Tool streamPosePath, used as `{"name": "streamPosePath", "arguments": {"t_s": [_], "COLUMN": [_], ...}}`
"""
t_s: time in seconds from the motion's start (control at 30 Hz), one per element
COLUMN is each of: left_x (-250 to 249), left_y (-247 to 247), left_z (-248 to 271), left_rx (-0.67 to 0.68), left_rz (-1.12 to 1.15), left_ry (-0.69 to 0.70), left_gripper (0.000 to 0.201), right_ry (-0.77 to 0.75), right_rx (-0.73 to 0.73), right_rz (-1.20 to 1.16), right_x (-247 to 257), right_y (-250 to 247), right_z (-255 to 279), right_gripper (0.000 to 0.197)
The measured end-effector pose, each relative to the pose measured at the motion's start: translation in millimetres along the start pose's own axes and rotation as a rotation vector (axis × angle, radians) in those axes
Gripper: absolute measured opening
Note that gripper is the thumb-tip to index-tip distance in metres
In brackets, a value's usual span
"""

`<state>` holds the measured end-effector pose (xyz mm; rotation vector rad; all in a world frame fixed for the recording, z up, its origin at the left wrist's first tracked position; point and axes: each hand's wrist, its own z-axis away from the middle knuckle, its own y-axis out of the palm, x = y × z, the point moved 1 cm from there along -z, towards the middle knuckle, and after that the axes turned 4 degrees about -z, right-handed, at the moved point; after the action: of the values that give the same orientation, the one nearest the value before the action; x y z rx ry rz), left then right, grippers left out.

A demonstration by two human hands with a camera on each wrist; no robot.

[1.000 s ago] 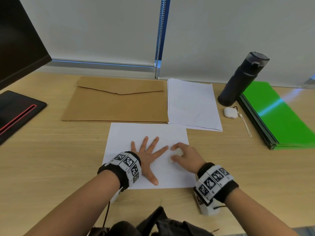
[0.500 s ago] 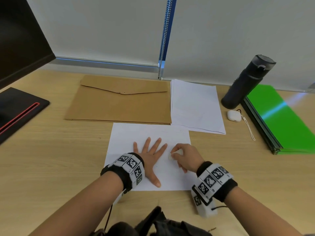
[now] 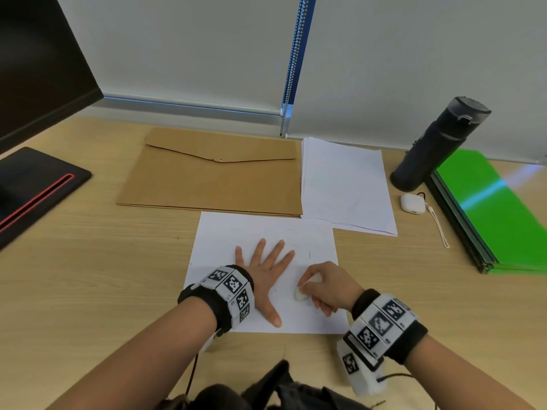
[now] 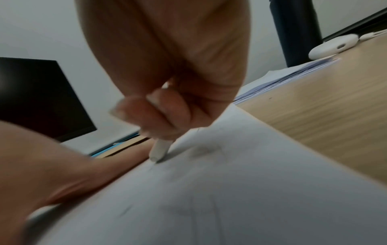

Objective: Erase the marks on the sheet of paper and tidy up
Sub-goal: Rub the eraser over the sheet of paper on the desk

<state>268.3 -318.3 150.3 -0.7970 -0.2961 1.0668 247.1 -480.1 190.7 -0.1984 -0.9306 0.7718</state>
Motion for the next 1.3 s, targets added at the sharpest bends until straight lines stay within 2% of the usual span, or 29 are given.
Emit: {"name": "streamPosePath", "arguments": {"t_s": [0.13, 0.33, 0.43, 0.5, 0.67, 0.87, 1.03, 1.1, 1.27, 1.3], "left_x": [-1, 0, 0, 0, 0, 0, 3, 3, 1, 1], "left_y": [-1, 0, 0, 1, 2, 3, 3, 2, 0, 0], "left_z": [1, 0, -1, 0, 0, 0, -1, -2, 0, 0], "left_rx": [0.003, 0.008, 0.007, -0.001, -0.001, -0.027, -0.089, -0.093, -0.076, -0.079], "left_rz": [-0.002, 0.001, 0.006, 0.015, 0.015, 0.017, 0.024, 0.009, 0.000, 0.002], "left_ry": [-0.004, 0.008, 0.010, 0.007, 0.002, -0.017, -0.041, -0.050, -0.053, -0.052], "left_gripper": [0.137, 0.138, 0.139, 0.139, 0.139, 0.142, 0.149, 0.149, 0.149, 0.149], "right_ry": [-0.035, -0.010, -0.070, -0.111, -0.047, -0.093, -0.032, -0.032, -0.099, -0.106], "right_rx": [-0.209, -0.040, -0.198, -0.244, -0.044, -0.240, -0.031, -0.010, -0.197, -0.198], "right_rz": [-0.120, 0.024, -0.027, -0.031, 0.051, -0.063, 0.033, 0.036, -0.105, -0.096], "right_x": [5, 5, 10, 7, 0, 10, 1, 7, 18, 16], "right_y": [-5, 2, -5, -2, 3, -1, 4, -1, 1, 3], "right_z": [-15, -5, -19, -17, 0, -22, -2, -8, -27, -24], "right_gripper": [0.006, 0.006, 0.008, 0.009, 0.006, 0.008, 0.005, 0.005, 0.007, 0.007]}}
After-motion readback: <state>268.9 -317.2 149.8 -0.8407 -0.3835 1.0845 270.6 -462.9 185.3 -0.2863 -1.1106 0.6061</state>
